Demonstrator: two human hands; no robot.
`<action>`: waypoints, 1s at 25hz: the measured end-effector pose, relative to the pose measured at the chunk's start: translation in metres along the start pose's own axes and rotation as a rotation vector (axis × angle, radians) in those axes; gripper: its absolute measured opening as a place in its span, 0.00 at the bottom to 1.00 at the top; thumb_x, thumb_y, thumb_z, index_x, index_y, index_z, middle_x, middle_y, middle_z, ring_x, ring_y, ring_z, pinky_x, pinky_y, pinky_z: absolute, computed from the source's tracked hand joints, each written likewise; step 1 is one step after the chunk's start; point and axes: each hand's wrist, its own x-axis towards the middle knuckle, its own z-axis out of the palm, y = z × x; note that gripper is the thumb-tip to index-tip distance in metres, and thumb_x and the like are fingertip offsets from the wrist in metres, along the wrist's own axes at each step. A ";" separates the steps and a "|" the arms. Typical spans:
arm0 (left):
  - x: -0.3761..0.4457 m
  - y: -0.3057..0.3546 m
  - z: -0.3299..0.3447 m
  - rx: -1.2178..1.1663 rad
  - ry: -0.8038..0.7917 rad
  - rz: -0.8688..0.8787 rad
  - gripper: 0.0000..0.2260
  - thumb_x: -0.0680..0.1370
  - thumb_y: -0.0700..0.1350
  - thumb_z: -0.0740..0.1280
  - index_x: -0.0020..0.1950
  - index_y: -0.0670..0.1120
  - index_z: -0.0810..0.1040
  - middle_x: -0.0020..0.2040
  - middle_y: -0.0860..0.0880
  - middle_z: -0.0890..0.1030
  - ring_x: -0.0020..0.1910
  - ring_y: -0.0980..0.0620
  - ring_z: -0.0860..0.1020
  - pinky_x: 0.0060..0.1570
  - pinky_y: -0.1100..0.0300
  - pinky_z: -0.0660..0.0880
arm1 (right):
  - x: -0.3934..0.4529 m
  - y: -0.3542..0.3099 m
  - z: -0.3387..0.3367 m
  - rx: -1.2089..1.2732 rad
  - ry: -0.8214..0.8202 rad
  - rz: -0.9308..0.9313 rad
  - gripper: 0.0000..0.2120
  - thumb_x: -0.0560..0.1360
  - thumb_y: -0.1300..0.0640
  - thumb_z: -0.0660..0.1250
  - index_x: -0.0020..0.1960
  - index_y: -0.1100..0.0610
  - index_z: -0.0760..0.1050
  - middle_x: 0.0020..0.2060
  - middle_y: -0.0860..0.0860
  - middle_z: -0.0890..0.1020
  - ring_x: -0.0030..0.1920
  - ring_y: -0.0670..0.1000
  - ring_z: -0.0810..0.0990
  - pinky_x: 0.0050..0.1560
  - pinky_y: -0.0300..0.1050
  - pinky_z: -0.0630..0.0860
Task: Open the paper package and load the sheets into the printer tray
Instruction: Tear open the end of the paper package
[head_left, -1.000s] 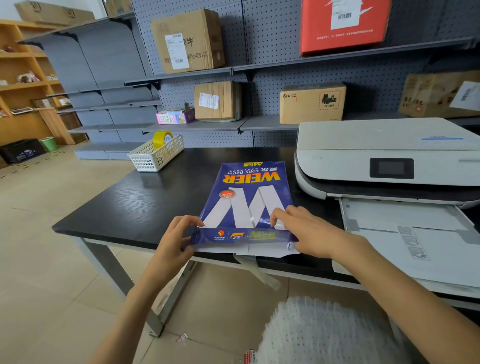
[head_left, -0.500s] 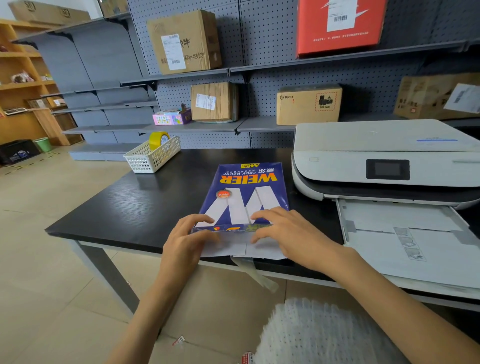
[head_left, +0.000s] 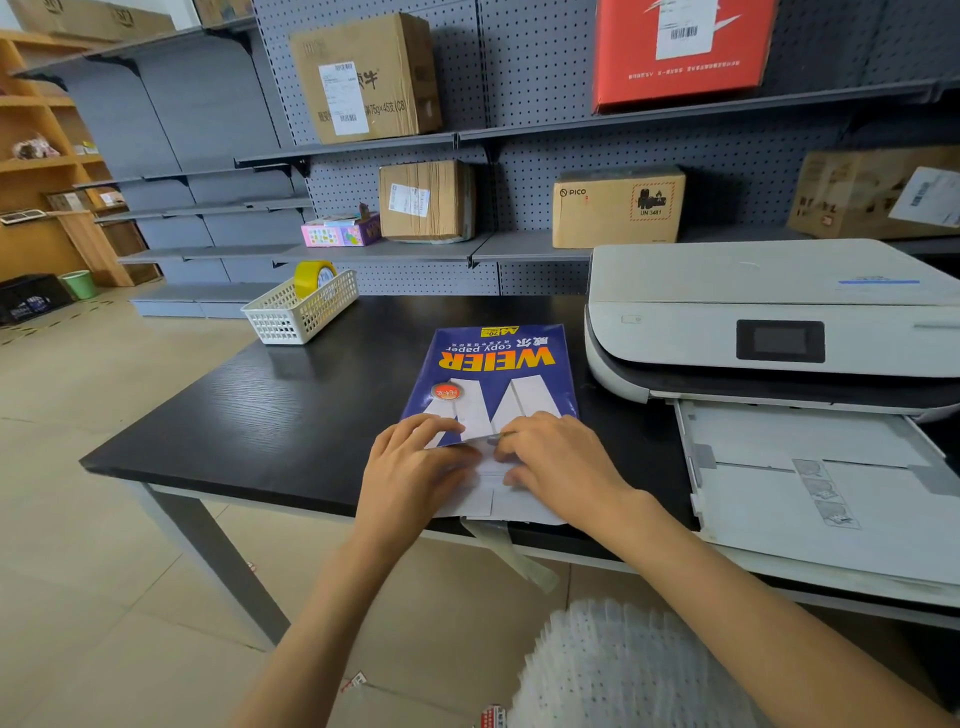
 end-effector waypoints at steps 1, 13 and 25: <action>0.002 -0.001 0.001 -0.004 -0.006 -0.004 0.07 0.71 0.49 0.77 0.47 0.59 0.85 0.56 0.56 0.82 0.58 0.48 0.79 0.55 0.54 0.73 | 0.001 0.000 0.001 0.025 0.011 0.021 0.13 0.76 0.48 0.69 0.59 0.50 0.80 0.57 0.48 0.82 0.57 0.53 0.78 0.52 0.46 0.72; 0.011 -0.008 0.006 -0.077 -0.037 0.022 0.08 0.68 0.48 0.78 0.46 0.57 0.86 0.50 0.55 0.84 0.51 0.49 0.82 0.50 0.58 0.74 | 0.009 0.006 -0.002 0.093 0.035 0.057 0.12 0.75 0.45 0.70 0.57 0.45 0.81 0.54 0.48 0.84 0.54 0.53 0.79 0.42 0.40 0.64; 0.016 -0.011 0.008 -0.113 -0.023 0.060 0.07 0.70 0.50 0.76 0.47 0.56 0.86 0.48 0.56 0.84 0.50 0.50 0.82 0.50 0.59 0.73 | 0.015 0.014 -0.002 0.129 0.028 0.059 0.13 0.74 0.44 0.70 0.58 0.44 0.81 0.53 0.49 0.83 0.54 0.54 0.79 0.42 0.42 0.65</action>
